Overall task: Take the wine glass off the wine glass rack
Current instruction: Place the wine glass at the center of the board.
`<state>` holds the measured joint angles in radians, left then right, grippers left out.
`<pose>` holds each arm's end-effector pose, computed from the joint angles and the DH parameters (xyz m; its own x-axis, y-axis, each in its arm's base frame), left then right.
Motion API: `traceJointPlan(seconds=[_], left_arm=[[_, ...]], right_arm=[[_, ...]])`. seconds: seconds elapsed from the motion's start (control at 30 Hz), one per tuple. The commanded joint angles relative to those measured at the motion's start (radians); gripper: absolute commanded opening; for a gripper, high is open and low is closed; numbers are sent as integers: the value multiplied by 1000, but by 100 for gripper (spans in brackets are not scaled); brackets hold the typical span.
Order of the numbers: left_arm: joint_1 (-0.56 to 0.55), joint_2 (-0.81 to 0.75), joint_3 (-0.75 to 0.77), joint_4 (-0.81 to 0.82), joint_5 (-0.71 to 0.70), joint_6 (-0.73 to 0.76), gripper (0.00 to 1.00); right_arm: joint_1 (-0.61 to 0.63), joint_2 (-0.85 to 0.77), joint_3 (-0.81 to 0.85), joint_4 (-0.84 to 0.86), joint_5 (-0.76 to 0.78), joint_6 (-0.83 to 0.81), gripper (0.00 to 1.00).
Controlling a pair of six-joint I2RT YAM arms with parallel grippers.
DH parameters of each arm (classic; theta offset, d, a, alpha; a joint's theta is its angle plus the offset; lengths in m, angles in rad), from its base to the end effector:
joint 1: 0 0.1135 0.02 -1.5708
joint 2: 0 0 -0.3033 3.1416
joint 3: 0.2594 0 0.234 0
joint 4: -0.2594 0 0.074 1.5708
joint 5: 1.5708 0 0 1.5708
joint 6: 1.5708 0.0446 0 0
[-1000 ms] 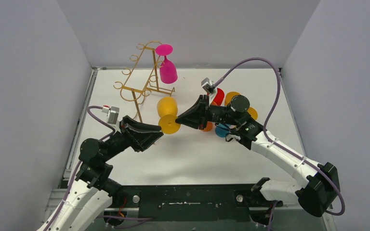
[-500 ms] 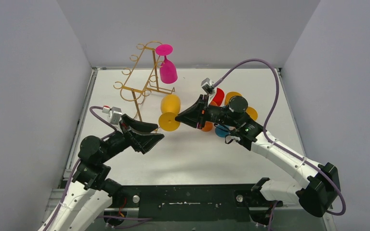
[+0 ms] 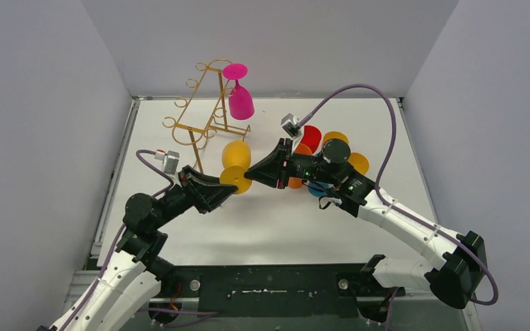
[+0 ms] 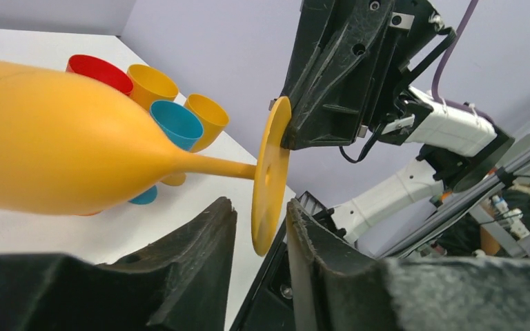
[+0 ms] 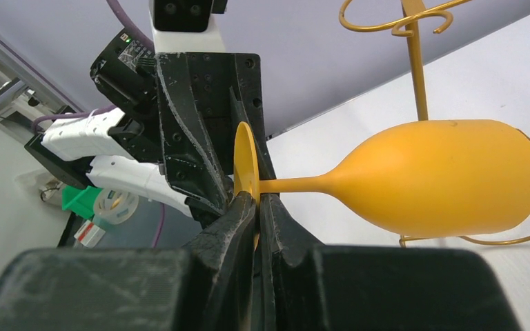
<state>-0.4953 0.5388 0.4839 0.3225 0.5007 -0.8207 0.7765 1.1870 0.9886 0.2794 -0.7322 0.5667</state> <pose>0.0760 -0.0654 0.3466 -0.4445 -0.4894 -0.7503 0.7321 0.2842 -0.6190 0.1552 0.1942 0.4177 -0.4863 0.0820 -0.8699 -0.8717 0.0232 0.4895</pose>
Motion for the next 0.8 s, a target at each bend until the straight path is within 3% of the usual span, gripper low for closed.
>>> traceJointPlan(seconds=[0.0, 0.17, 0.27, 0.4, 0.47, 0.63, 0.73, 0.77], left_arm=[[3, 29, 4, 179, 80, -60, 24], [3, -11, 7, 142, 63, -35, 1], [3, -36, 5, 116, 53, -7, 0], [3, -23, 15, 120, 133, 22, 0], [3, -4, 30, 112, 194, 38, 0], [3, 44, 63, 92, 310, 69, 0], [3, 43, 78, 53, 292, 104, 0], [3, 39, 79, 51, 282, 109, 0]], right_arm=[[15, 11, 28, 77, 24, 4, 0], [17, 10, 15, 79, 3, -10, 0], [17, 7, 7, 94, -22, -12, 0], [18, 7, 8, 99, -31, -7, 23], [17, 12, 13, 92, -41, -8, 28], [30, 50, 50, 58, -95, -15, 30], [48, 70, 64, 48, -114, -28, 24], [55, 76, 73, 35, -120, -43, 17]])
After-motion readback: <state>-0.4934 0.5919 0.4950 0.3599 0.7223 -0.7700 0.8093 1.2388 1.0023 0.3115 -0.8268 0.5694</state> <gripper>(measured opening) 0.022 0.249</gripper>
